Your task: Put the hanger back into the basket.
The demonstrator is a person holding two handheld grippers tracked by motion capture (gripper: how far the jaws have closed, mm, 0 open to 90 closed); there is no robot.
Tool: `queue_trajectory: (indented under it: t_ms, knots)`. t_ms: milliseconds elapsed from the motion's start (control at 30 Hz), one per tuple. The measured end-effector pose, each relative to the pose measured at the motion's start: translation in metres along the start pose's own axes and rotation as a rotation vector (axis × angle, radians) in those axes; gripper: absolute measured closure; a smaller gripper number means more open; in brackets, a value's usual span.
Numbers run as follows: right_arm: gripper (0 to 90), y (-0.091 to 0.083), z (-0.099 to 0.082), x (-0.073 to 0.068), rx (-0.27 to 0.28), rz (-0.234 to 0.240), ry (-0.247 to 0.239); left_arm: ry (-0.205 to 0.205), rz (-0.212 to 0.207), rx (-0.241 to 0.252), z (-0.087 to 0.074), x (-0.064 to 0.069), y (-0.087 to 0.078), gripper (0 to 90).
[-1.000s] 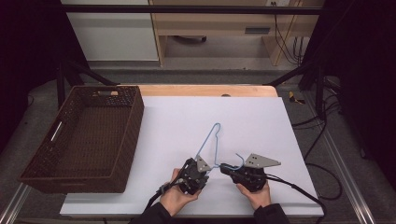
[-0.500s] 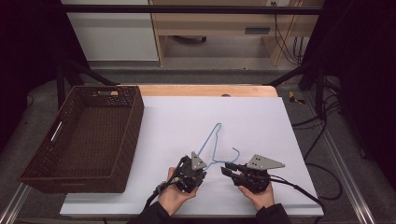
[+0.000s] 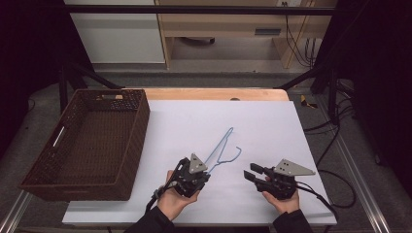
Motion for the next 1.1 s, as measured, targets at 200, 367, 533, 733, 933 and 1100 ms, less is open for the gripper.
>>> queue_trajectory:
  t_ms: [200, 367, 533, 733, 933, 1100]
  knots:
    - [50.4, -0.006, 0.001, 0.008, -0.012, -0.046, -0.032, -0.004, -0.02, 0.049, 0.01, -0.005, -0.015, 87.3]
    - [38.2, -0.007, 0.0, 0.013, -0.032, -0.071, -0.035, -0.011, -0.031, 0.08, 0.016, -0.01, -0.027, 87.2]
    - [25.1, -0.012, -0.001, 0.022, -0.034, -0.095, -0.034, -0.012, -0.035, 0.103, 0.022, -0.016, -0.039, 87.2]
    - [13.1, -0.019, 0.001, 0.032, -0.037, -0.132, -0.027, -0.012, -0.047, 0.127, 0.028, -0.02, -0.05, 87.2]
    - [10.4, -0.023, 0.002, 0.037, -0.042, -0.161, -0.03, 0.009, -0.056, 0.152, 0.038, -0.024, -0.064, 87.2]
    - [9.2, -0.023, 0.003, 0.039, -0.048, -0.169, -0.038, 0.046, -0.044, 0.166, 0.048, -0.034, -0.082, 87.2]
Point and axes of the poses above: each handheld gripper's, and its own axes: y roughly forward along the jaws, z roughly out of its top, x roughly to its right, the point moved 8 cm from there along y, roughly forward along the jaws, and after that the axes turned 4 degrees about x, right-handed, at the moved point
